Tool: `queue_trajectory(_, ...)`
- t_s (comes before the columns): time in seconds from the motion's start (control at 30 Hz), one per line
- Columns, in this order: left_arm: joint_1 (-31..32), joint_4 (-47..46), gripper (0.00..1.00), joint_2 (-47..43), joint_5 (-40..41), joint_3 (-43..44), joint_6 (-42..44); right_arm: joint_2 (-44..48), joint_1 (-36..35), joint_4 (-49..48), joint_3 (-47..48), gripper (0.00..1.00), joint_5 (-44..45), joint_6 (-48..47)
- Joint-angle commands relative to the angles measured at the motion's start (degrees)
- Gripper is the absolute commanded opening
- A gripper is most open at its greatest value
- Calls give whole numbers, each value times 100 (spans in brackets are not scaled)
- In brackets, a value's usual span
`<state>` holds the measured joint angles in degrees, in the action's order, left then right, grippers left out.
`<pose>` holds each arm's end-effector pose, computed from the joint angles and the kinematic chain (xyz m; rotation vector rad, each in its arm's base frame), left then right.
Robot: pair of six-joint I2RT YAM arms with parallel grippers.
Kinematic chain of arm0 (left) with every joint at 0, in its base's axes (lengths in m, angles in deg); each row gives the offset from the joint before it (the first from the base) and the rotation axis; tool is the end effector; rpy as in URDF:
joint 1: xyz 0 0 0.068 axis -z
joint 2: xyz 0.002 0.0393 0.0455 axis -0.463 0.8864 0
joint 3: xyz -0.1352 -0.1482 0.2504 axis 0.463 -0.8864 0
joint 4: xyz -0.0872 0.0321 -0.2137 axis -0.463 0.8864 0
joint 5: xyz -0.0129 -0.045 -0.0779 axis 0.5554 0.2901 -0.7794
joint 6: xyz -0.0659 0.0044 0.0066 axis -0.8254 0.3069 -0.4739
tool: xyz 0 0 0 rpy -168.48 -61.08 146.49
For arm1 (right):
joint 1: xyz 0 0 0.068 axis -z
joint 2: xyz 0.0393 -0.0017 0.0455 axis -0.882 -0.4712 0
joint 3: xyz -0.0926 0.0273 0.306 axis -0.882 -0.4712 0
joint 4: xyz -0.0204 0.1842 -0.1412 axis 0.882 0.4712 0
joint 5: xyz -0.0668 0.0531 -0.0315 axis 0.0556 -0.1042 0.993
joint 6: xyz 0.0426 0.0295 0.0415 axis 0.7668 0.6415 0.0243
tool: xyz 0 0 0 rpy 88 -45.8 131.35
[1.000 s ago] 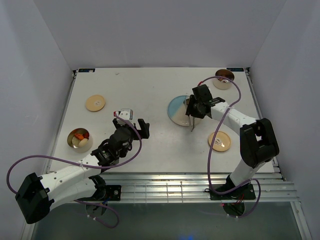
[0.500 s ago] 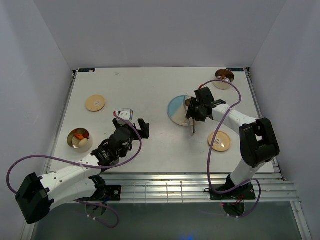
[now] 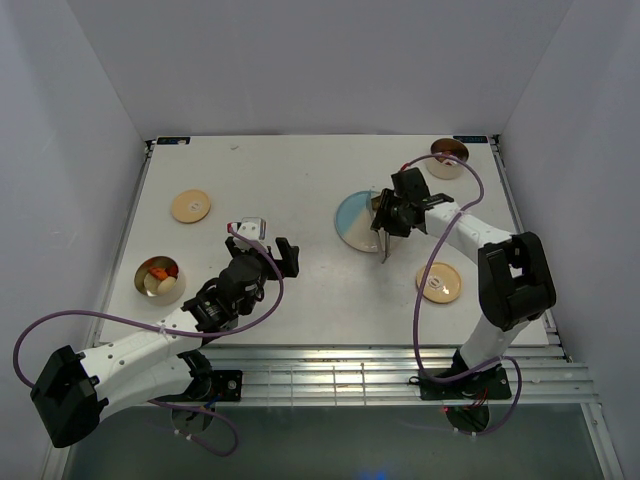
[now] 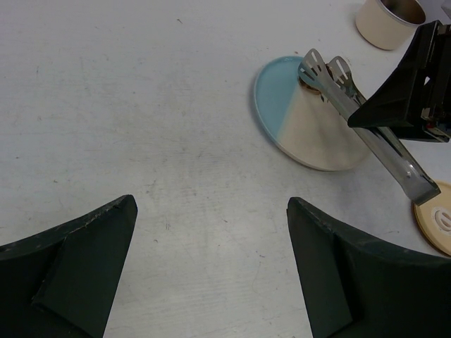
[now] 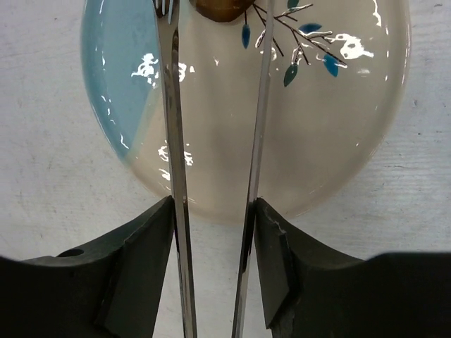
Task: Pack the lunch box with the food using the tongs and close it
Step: Pick up the fake food from the plate.
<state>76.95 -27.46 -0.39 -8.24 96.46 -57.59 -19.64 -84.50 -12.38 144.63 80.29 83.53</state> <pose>0.1275 -0.1049 0.2918 0.0214 1.8335 -0.3678 0.3293 0.1350 0.2683 0.2345 2.4592 0.3826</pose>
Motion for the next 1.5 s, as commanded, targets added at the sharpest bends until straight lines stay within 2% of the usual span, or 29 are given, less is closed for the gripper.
queue_trajectory(0.0, 29, -52, 98, -158, 104, -24, 17, -240, 11, 225, 372, 52, -15, -27)
queue_trajectory(0.2, 29, -52, 98, -211, 104, -42, 8, -216, 11, 331, 407, 50, -33, -256)
queue_trajectory(0.37, 29, -43, 98, -193, 113, -33, 17, -119, -6, 401, 390, 47, -375, -791)
queue_trajectory(0.77, 29, -52, 98, -140, 113, -24, 8, 453, 11, 498, -181, 39, -384, -1337)
queue_trajectory(1.07, 29, -52, 98, -8, 113, 3, 8, 646, 11, 490, -305, 28, -402, -1390)
queue_trajectory(1.4, 29, -52, 98, -26, 157, 3, 8, 954, 11, 481, -287, 8, -639, -1434)
queue_trajectory(1.47, 29, -52, 98, -17, 157, 3, 8, 1050, 20, 490, -269, 8, -692, -1434)
